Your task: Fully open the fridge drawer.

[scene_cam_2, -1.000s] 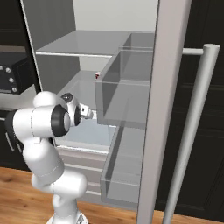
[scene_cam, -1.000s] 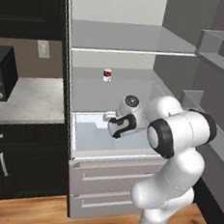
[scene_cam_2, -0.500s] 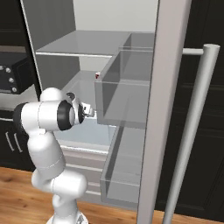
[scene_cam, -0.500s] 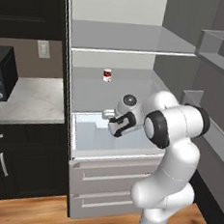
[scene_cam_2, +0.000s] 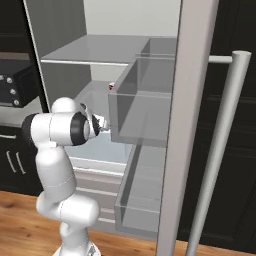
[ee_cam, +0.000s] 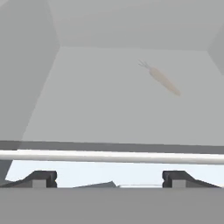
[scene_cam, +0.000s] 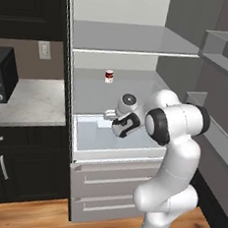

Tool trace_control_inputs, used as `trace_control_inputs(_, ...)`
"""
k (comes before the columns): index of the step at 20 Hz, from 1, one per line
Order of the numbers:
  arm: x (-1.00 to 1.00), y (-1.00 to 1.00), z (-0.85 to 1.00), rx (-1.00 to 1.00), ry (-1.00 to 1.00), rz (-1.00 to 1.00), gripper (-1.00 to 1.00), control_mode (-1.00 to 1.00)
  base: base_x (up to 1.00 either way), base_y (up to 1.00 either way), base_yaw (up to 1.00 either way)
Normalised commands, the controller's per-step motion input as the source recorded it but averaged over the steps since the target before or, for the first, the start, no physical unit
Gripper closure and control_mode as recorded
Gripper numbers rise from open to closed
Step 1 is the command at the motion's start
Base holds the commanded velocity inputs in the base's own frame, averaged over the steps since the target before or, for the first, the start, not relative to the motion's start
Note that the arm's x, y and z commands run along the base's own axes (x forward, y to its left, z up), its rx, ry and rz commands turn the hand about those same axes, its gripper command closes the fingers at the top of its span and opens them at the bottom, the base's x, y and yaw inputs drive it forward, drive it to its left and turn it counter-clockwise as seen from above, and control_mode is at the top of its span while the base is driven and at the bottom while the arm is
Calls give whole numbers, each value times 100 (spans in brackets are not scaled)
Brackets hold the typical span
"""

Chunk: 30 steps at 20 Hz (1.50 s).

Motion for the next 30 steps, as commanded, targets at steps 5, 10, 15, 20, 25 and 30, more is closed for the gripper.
trace_control_inputs(5, -95, -25, -45, 0, 47, -17, -100, -100, 0, 0, 0)
trace_control_inputs(10, -100, -19, -47, 0, 55, -20, -100, -100, 0, 0, 0)
trace_control_inputs(15, -100, -7, -39, -1, 67, -22, -100, -100, 0, 0, 0)
trace_control_inputs(20, -100, 0, -9, -4, 83, -20, -100, -100, 0, 0, 0)
trace_control_inputs(25, -98, -6, 0, -2, 98, -18, -100, -100, 0, 0, 0)
trace_control_inputs(30, -98, -18, -19, -9, 100, -15, -100, -100, 0, 0, 0)
